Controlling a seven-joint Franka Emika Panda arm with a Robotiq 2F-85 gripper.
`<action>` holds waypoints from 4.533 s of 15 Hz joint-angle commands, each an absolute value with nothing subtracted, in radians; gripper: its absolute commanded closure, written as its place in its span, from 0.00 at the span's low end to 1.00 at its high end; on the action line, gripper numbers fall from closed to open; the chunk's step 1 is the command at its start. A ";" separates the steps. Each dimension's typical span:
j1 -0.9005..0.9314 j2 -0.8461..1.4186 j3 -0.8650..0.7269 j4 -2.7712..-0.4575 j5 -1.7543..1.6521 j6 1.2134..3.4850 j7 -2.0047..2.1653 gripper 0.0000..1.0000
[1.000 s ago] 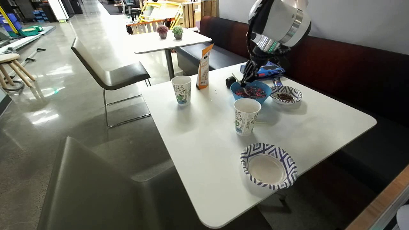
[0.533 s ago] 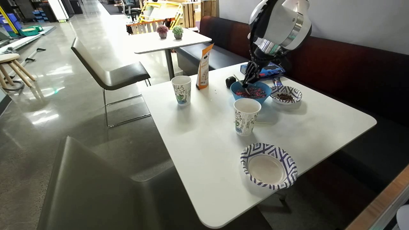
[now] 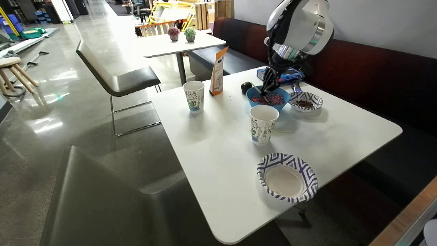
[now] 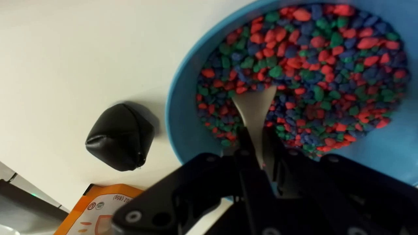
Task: Use the plastic spoon to put some of the contents of the blue bowl into the paper cup next to the orange packet
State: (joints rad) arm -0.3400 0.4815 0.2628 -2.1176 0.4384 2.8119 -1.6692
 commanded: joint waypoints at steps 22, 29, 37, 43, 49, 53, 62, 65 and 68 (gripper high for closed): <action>0.105 0.440 -0.120 -2.155 -0.478 2.738 -0.781 0.96; 0.125 0.439 -0.092 -2.108 -0.571 2.643 -0.652 0.96; 0.127 0.431 -0.048 -2.055 -0.617 2.530 -0.568 0.96; 0.123 0.439 -0.016 -2.007 -0.619 2.445 -0.535 0.96; 0.124 0.439 -0.001 -1.958 -0.621 2.361 -0.529 0.96; 0.137 0.444 0.025 -1.912 -0.617 2.273 -0.531 0.96; 0.221 0.519 0.124 -1.733 -0.606 2.018 -0.570 0.96; 0.251 0.559 0.153 -1.642 -0.603 1.933 -0.599 0.96; 0.265 0.601 0.176 -1.547 -0.583 1.864 -0.657 0.96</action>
State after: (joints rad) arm 0.2531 0.5364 0.1605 -1.6605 -0.5968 1.9389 -0.5954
